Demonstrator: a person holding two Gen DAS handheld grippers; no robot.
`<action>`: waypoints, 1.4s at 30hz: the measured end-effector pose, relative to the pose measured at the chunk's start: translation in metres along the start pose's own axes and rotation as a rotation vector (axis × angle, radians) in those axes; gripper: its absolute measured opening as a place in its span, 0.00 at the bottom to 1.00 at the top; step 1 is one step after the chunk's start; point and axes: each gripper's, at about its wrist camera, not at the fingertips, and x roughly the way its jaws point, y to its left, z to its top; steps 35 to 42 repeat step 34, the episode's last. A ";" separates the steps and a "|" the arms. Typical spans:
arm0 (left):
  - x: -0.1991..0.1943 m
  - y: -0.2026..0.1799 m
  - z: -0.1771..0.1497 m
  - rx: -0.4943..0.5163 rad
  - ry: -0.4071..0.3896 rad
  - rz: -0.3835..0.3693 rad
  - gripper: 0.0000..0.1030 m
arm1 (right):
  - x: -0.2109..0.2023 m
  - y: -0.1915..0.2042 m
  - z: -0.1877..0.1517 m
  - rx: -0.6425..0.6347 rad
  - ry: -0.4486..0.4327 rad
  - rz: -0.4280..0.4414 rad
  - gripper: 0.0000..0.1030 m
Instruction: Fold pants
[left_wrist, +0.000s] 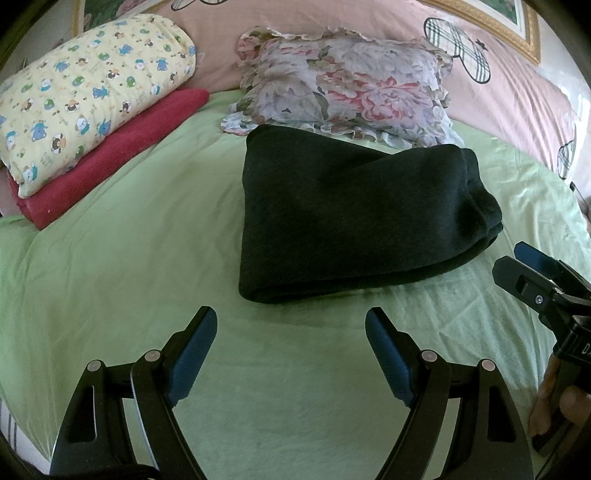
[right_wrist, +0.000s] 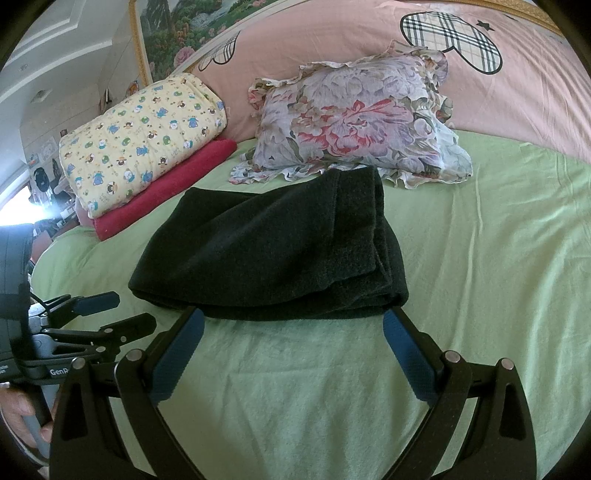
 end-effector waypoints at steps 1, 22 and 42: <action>0.000 0.000 0.000 0.000 -0.002 0.004 0.81 | 0.000 0.000 0.000 0.000 0.001 0.000 0.95; 0.003 0.003 0.011 -0.019 -0.033 0.010 0.81 | 0.000 -0.001 0.000 0.003 0.001 0.003 0.95; 0.002 -0.003 0.014 -0.007 -0.011 0.006 0.81 | 0.000 -0.002 0.000 0.003 0.001 0.003 0.95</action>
